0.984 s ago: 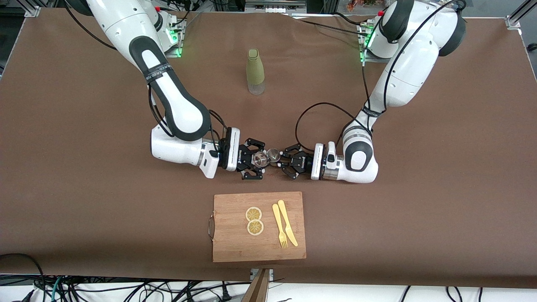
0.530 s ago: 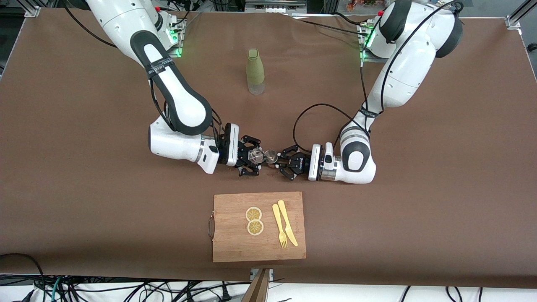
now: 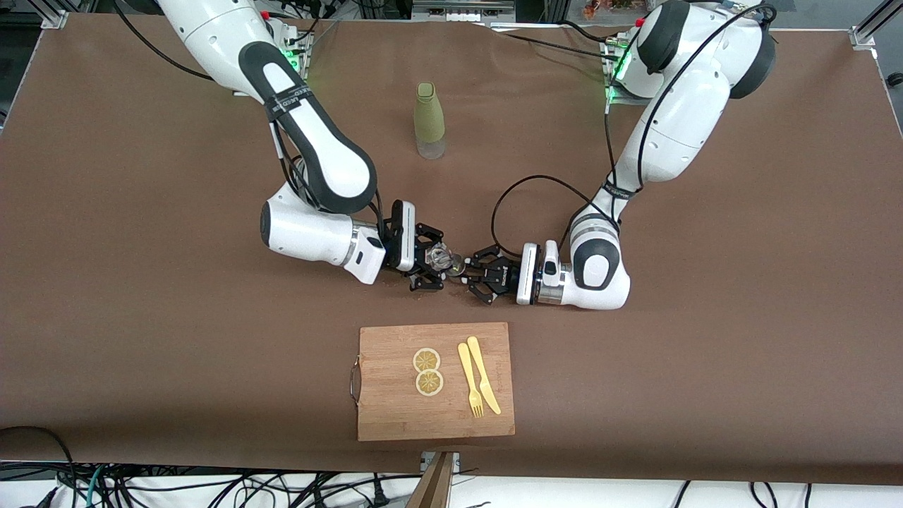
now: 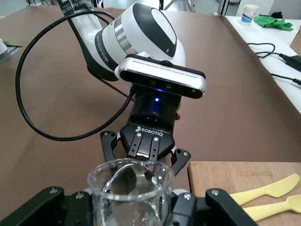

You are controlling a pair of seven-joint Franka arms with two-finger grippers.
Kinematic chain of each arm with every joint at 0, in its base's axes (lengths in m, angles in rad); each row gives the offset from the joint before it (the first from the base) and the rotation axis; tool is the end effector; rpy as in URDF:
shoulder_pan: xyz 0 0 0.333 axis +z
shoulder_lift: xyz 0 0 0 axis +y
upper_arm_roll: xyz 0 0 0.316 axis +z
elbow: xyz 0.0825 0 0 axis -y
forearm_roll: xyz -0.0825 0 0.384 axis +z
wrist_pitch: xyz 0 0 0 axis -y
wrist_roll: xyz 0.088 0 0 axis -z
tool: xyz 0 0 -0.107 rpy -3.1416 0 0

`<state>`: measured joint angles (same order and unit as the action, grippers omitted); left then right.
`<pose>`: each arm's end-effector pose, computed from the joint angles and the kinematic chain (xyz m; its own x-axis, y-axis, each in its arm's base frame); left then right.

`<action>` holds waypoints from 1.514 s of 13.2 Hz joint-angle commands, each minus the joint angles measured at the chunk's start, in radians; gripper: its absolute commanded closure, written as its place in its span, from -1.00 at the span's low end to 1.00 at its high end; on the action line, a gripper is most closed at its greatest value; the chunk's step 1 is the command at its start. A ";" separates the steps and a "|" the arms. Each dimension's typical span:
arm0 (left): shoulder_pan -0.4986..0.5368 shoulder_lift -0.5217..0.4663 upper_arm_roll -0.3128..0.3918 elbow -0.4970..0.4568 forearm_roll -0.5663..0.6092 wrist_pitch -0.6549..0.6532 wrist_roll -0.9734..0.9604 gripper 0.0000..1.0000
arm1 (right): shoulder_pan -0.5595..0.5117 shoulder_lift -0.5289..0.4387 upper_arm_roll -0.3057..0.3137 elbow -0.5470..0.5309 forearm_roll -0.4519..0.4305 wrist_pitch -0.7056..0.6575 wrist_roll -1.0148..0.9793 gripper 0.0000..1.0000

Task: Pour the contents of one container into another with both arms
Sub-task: 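Tilt the glass with the right gripper to pour into the held jigger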

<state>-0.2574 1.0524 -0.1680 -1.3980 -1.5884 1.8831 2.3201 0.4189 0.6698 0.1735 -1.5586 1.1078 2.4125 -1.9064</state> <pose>0.6236 -0.3374 0.1033 0.1213 -0.0998 0.9876 -0.9843 0.1161 0.1327 0.6091 0.3908 0.2797 -0.0660 0.6191 0.7825 0.9978 0.0410 0.0517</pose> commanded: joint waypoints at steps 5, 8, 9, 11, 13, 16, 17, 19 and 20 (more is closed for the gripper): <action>-0.013 0.015 -0.001 0.027 -0.039 0.021 0.025 1.00 | 0.008 -0.056 -0.005 -0.034 -0.135 0.013 0.115 0.95; -0.013 0.015 -0.001 0.027 -0.039 0.021 0.025 1.00 | 0.008 -0.062 -0.003 -0.029 -0.236 0.011 0.209 0.95; -0.013 0.015 0.001 0.027 -0.039 0.021 0.025 1.00 | 0.009 -0.065 -0.003 -0.026 -0.271 0.011 0.239 0.95; -0.013 0.015 0.001 0.028 -0.039 0.022 0.024 1.00 | 0.015 -0.065 -0.003 -0.021 -0.292 0.010 0.267 0.95; -0.013 0.015 -0.001 0.030 -0.039 0.027 0.019 1.00 | 0.024 -0.065 -0.003 -0.018 -0.293 0.011 0.279 0.95; -0.013 0.015 0.001 0.030 -0.039 0.030 0.019 1.00 | 0.032 -0.065 -0.003 -0.018 -0.330 0.011 0.305 0.95; -0.013 0.015 0.001 0.031 -0.039 0.030 0.019 1.00 | 0.035 -0.065 -0.003 -0.018 -0.341 0.013 0.317 0.95; -0.013 0.015 -0.001 0.031 -0.039 0.030 0.019 1.00 | 0.035 -0.065 -0.003 -0.017 -0.342 0.013 0.319 0.95; -0.013 0.015 0.001 0.031 -0.039 0.030 0.019 1.00 | 0.035 -0.065 -0.005 -0.017 -0.344 0.013 0.319 0.95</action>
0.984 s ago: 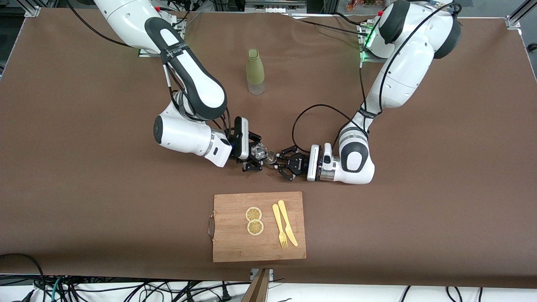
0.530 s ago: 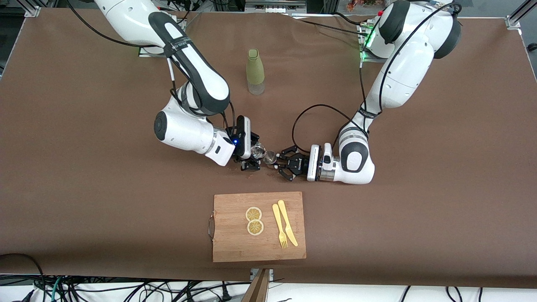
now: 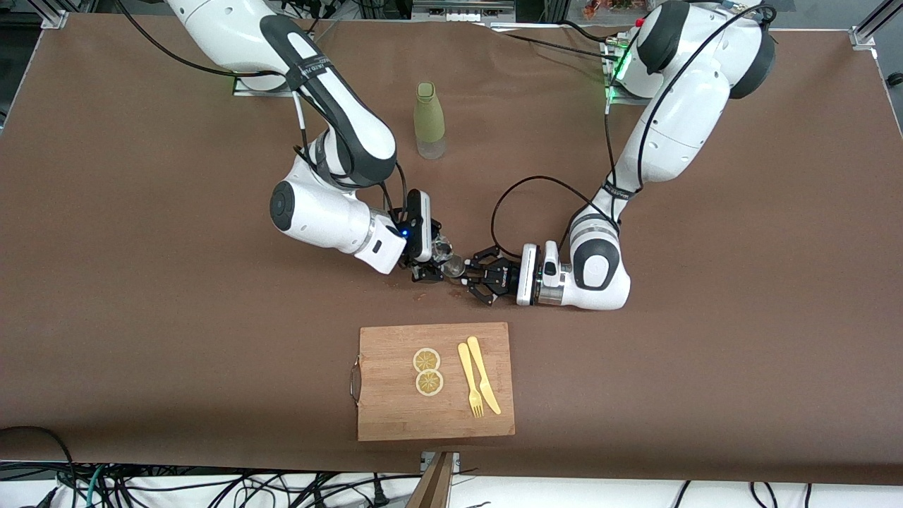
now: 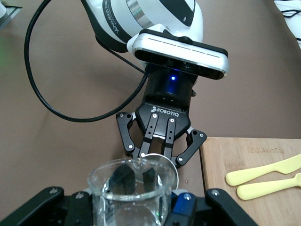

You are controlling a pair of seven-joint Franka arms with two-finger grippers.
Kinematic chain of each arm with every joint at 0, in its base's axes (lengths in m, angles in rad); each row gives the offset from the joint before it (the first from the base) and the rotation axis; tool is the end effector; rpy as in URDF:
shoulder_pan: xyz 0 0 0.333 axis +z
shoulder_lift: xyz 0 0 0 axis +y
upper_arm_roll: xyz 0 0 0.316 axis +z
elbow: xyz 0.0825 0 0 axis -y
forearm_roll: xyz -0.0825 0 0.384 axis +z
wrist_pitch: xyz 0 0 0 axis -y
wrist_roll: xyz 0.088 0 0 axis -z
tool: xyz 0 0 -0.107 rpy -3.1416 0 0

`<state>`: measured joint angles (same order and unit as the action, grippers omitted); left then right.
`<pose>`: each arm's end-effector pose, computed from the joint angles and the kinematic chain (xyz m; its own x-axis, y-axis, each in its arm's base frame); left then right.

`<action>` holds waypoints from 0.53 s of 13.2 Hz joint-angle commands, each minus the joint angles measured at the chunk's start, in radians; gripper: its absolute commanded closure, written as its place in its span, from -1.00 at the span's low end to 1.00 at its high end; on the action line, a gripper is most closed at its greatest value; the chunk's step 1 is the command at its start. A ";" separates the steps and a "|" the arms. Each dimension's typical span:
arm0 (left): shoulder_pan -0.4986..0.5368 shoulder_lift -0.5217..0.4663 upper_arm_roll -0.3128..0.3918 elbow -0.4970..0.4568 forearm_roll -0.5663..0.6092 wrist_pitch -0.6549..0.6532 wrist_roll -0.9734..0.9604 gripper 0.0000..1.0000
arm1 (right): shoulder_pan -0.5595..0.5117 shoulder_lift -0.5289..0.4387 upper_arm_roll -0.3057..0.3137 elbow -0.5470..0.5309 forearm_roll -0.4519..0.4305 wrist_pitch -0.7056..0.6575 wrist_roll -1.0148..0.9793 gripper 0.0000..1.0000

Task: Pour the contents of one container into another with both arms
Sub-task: 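Tilt the glass with the right gripper to pour into the held jigger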

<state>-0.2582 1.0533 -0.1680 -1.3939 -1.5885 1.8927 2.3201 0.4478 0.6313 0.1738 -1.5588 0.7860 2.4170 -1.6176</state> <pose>0.6252 -0.3373 0.1036 0.1176 -0.1052 0.9875 -0.9856 0.1095 0.1291 0.5991 0.4075 0.3062 -0.0661 0.7591 0.6476 0.9976 0.0628 0.0282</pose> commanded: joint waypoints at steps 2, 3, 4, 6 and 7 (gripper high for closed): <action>-0.012 0.014 -0.001 0.027 -0.039 0.020 0.019 1.00 | 0.006 -0.027 -0.004 -0.017 -0.021 0.008 0.030 0.95; -0.012 0.014 -0.001 0.027 -0.039 0.020 0.019 1.00 | 0.006 -0.027 -0.003 -0.017 -0.019 0.008 0.030 0.95; -0.012 0.014 0.001 0.027 -0.039 0.020 0.019 1.00 | 0.006 -0.027 -0.003 -0.017 -0.011 0.008 0.030 0.95; -0.012 0.014 0.001 0.027 -0.039 0.020 0.019 1.00 | 0.005 -0.024 -0.004 -0.017 -0.002 0.008 0.031 0.95; -0.012 0.014 -0.001 0.027 -0.039 0.020 0.019 1.00 | 0.003 -0.022 -0.003 -0.018 -0.001 0.007 0.033 0.95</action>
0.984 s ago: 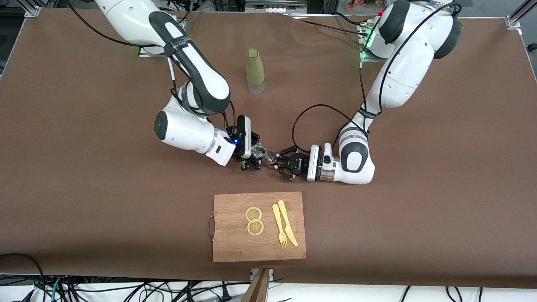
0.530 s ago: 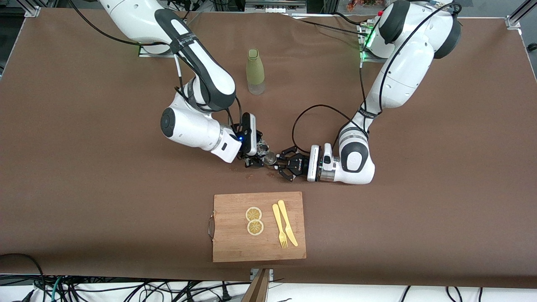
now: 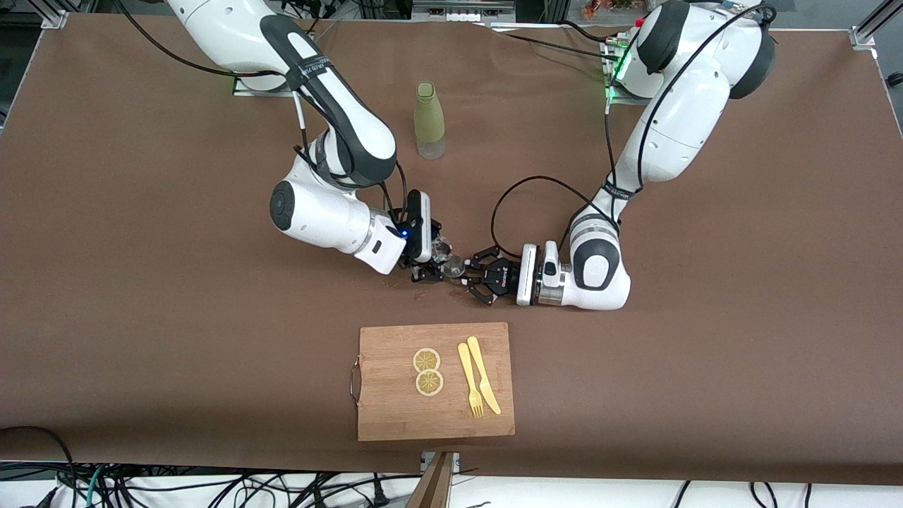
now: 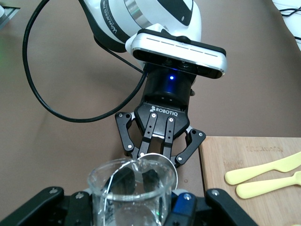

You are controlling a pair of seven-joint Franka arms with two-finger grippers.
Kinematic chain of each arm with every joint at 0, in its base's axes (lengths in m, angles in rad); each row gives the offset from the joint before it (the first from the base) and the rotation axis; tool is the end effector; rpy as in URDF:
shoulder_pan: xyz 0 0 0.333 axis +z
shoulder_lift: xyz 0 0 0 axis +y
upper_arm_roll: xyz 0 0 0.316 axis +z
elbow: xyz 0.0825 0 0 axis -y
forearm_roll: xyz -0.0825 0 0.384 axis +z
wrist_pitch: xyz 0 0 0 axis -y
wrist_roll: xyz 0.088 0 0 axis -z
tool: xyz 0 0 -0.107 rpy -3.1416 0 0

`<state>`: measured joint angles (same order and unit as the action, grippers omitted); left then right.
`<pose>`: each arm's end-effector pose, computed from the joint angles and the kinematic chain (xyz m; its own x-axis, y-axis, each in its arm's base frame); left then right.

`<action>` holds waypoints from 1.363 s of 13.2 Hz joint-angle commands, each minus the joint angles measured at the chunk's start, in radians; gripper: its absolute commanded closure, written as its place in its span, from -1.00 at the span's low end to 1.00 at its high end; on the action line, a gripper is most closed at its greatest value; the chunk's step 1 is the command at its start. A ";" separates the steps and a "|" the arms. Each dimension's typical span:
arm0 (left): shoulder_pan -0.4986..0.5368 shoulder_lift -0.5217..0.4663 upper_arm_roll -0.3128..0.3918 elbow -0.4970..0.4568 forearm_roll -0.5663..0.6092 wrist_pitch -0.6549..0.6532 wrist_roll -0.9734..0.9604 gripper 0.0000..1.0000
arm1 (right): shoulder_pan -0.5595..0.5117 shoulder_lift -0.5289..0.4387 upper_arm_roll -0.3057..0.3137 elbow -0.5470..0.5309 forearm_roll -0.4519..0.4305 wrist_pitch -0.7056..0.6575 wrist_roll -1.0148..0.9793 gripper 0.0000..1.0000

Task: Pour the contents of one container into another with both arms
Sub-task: 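Carry the glass back with the right gripper while the left gripper returns the jigger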

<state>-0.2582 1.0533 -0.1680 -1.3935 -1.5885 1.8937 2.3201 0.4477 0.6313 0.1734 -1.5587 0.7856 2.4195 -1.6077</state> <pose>0.6255 -0.3372 0.1037 0.1172 -0.1057 0.9875 -0.9857 0.1087 0.1286 0.5996 0.4072 0.3063 -0.0563 0.7601 0.6474 0.9983 0.0535 0.0241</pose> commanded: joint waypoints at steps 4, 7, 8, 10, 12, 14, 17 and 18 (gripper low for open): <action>-0.012 0.014 0.001 0.027 -0.039 0.019 0.019 1.00 | -0.004 -0.018 0.000 -0.018 0.069 -0.002 0.012 0.95; -0.012 0.014 -0.001 0.027 -0.039 0.019 0.021 1.00 | -0.009 -0.028 0.000 -0.020 0.200 -0.036 -0.072 0.95; -0.012 0.014 -0.001 0.027 -0.039 0.019 0.021 1.00 | -0.009 -0.028 -0.002 -0.020 0.252 -0.043 -0.118 0.95; -0.012 0.014 -0.001 0.027 -0.039 0.019 0.022 1.00 | -0.030 -0.028 -0.005 -0.020 0.346 -0.083 -0.185 0.95; 0.000 0.010 0.002 0.024 -0.033 0.015 0.036 1.00 | -0.081 -0.028 -0.005 -0.020 0.374 -0.166 -0.234 0.95; 0.042 0.004 0.008 0.021 -0.019 -0.001 0.041 1.00 | -0.142 -0.038 -0.006 -0.020 0.385 -0.274 -0.271 0.95; 0.134 -0.012 0.013 0.011 0.050 -0.056 0.076 1.00 | -0.256 -0.039 -0.006 -0.021 0.385 -0.442 -0.354 0.95; 0.160 -0.013 0.015 0.008 0.071 -0.083 0.077 1.00 | -0.295 -0.036 -0.009 -0.023 0.383 -0.497 -0.379 0.95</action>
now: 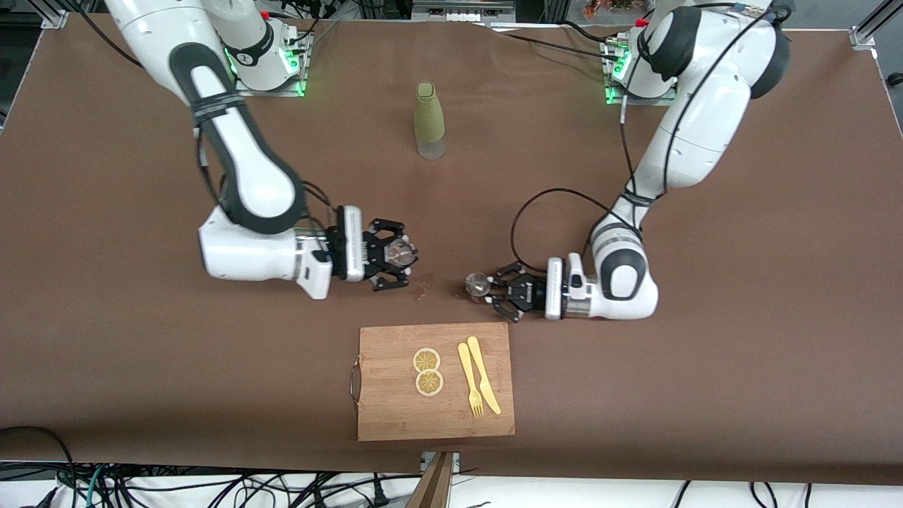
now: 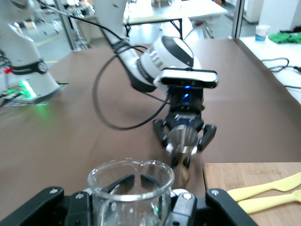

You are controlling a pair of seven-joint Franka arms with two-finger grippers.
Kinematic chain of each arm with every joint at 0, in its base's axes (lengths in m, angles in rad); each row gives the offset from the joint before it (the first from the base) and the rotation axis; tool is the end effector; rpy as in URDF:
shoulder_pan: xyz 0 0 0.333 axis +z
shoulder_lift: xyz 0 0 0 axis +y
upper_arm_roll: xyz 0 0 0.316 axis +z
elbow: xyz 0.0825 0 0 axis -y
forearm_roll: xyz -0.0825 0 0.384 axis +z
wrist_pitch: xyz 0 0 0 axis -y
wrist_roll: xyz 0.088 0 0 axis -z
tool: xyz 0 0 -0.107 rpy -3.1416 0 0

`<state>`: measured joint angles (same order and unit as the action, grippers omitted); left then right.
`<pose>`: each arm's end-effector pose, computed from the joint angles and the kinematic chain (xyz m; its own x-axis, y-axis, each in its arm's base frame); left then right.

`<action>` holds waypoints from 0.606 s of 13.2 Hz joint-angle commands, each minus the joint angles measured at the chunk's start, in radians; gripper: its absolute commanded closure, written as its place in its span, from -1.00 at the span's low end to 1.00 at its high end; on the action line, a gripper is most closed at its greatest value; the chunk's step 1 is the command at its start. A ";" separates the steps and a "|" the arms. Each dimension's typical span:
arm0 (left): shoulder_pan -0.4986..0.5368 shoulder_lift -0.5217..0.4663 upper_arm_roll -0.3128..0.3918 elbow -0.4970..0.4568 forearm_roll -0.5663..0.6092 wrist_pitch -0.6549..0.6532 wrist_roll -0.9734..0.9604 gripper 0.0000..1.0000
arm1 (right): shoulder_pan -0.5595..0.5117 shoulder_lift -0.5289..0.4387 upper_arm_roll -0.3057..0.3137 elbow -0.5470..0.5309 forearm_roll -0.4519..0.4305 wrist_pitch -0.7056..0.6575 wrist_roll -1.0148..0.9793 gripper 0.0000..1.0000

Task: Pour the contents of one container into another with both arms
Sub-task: 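Carry the glass back with the right gripper while the left gripper returns the jigger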

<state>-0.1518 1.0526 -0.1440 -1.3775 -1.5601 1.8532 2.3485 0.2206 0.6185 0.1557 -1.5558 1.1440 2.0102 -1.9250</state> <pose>0.6625 -0.2604 0.1085 0.0736 -0.0988 0.9924 -0.9962 0.0390 0.0778 0.6414 0.2925 0.3103 0.0236 0.4826 0.8755 0.9862 0.1325 -0.0996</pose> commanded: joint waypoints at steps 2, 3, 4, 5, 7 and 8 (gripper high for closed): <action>0.110 -0.011 0.003 -0.021 0.064 -0.115 0.054 1.00 | -0.154 -0.005 0.004 -0.036 0.025 -0.149 -0.148 0.95; 0.139 -0.011 0.018 -0.032 0.066 -0.155 0.055 1.00 | -0.214 0.004 0.004 -0.043 0.023 -0.195 -0.188 0.95; 0.164 -0.011 0.035 -0.032 0.080 -0.189 0.080 1.00 | -0.266 0.020 0.004 -0.040 0.016 -0.253 -0.210 0.95; 0.194 -0.013 0.050 -0.031 0.119 -0.216 0.090 1.00 | -0.309 0.030 0.002 -0.041 0.013 -0.301 -0.238 0.95; 0.274 -0.014 0.060 -0.031 0.217 -0.305 0.092 1.00 | -0.390 0.053 0.001 -0.044 -0.016 -0.355 -0.299 0.95; 0.311 -0.014 0.079 -0.029 0.256 -0.357 0.094 1.00 | -0.432 0.059 0.001 -0.044 -0.048 -0.382 -0.314 0.95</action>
<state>0.0910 1.0529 -0.0731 -1.3916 -1.3713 1.5780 2.4077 -0.1485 0.6727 0.1382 -1.5920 1.1294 1.6760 -2.1988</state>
